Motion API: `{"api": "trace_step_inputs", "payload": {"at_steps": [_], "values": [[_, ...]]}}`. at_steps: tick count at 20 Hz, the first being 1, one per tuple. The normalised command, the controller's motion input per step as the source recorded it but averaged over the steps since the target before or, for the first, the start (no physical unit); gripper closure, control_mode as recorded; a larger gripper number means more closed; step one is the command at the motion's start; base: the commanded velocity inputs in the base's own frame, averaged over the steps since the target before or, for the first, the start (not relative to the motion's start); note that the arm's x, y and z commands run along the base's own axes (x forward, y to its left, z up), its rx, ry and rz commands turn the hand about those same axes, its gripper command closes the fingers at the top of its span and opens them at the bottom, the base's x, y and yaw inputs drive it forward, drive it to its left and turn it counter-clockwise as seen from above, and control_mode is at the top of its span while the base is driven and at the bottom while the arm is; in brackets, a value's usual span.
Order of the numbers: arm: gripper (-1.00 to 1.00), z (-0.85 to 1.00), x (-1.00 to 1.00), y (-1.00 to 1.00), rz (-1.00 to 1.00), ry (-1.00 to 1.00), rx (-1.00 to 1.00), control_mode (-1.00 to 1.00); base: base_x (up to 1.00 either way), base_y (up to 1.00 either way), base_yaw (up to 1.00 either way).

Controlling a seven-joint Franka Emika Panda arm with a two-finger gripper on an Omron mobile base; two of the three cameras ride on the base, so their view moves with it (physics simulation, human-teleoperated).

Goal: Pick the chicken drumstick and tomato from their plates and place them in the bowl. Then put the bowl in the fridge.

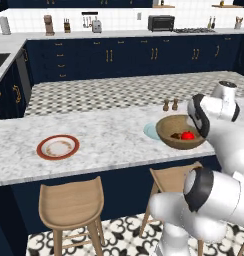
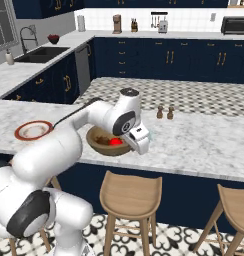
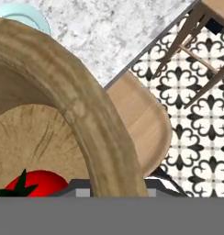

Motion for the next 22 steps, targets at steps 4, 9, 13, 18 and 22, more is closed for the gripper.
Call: {"api": "trace_step_inputs", "payload": {"at_steps": [4, 9, 13, 18, 22], "values": [[1.0, 0.07, -0.76, 0.62, 0.0, 0.0, 0.05, -1.0, 0.0, 0.0, 0.0], [1.0, 0.0, -0.57, 0.23, 0.0, 0.0, 0.07, -1.0, 0.0, 0.0, 0.0], [1.0, 0.0, 0.0, 0.0, 0.0, 0.0, 0.0, 1.0, -0.08, 0.0, 0.0], [1.0, 0.0, 0.0, 0.0, 0.0, 0.0, 0.0, 1.0, -0.95, -0.05, -0.12], [1.0, 0.0, 0.0, 0.0, 0.0, 0.0, 0.0, 1.0, -0.3, -0.07, -0.55]]}}
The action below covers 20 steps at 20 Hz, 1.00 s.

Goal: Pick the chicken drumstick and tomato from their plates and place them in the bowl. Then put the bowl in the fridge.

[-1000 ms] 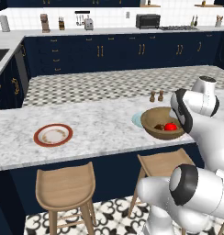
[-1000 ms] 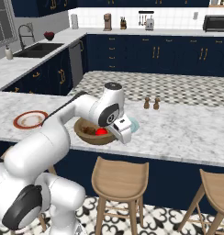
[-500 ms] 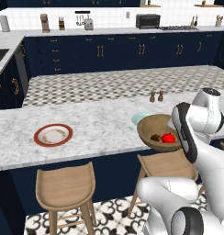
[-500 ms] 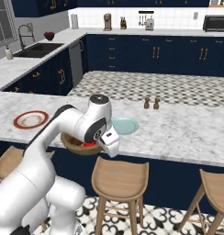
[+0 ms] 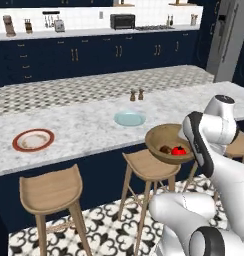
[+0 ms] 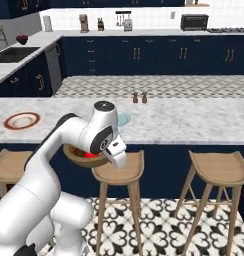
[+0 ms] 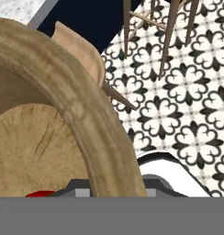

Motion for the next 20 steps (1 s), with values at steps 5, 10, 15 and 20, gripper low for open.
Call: {"api": "trace_step_inputs", "payload": {"at_steps": [5, 10, 15, 20], "values": [[1.0, 0.0, 0.0, 0.0, 0.0, 0.0, 0.0, 1.0, 0.1, 0.0, -0.74], [1.0, 0.0, 0.0, 0.0, 0.0, 0.0, 0.0, 1.0, 0.31, -0.23, -0.6], [1.0, 0.0, 0.0, 0.0, 0.0, 0.0, 0.0, 1.0, 0.46, -0.75, -0.47], [1.0, 0.0, 0.0, 0.0, 0.0, 0.0, 0.0, 1.0, 0.65, -0.92, -0.42]]}}
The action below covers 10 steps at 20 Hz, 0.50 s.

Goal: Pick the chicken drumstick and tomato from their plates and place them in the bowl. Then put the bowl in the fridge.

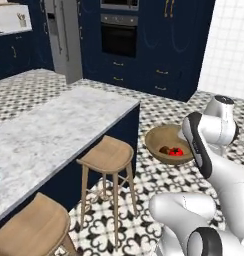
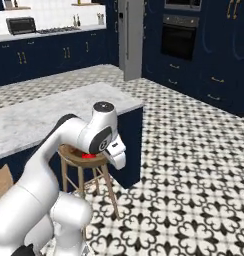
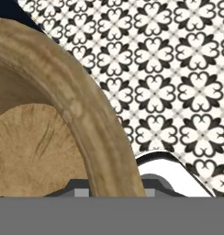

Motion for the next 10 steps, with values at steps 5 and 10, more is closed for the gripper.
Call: {"api": "trace_step_inputs", "payload": {"at_steps": [5, 10], "values": [[1.0, 0.0, 0.0, 0.0, 0.0, 0.0, 0.0, 1.0, 0.83, -0.88, -0.4], [1.0, 0.0, 0.0, 0.0, 0.0, 0.0, 0.0, 1.0, 1.0, -0.79, -0.18]]}}
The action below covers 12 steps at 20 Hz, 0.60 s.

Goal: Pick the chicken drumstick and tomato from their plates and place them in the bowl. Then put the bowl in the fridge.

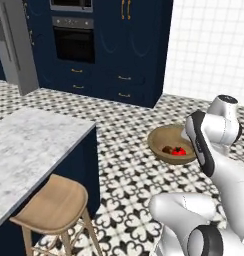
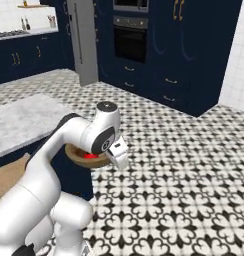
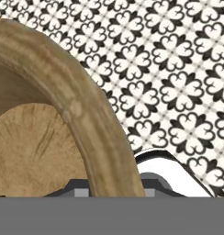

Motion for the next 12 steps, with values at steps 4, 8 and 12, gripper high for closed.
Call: {"api": "trace_step_inputs", "payload": {"at_steps": [4, 8, 12], "values": [[1.0, 0.0, 0.0, 0.0, 0.0, 0.0, 0.0, 1.0, 1.0, -0.89, 0.0], [1.0, 0.0, 0.0, 0.0, 0.0, 0.0, 0.0, 1.0, 1.0, -0.85, 0.09], [1.0, 0.0, 0.0, 0.0, 0.0, 0.0, 0.0, 1.0, 1.0, -0.66, 0.18]]}}
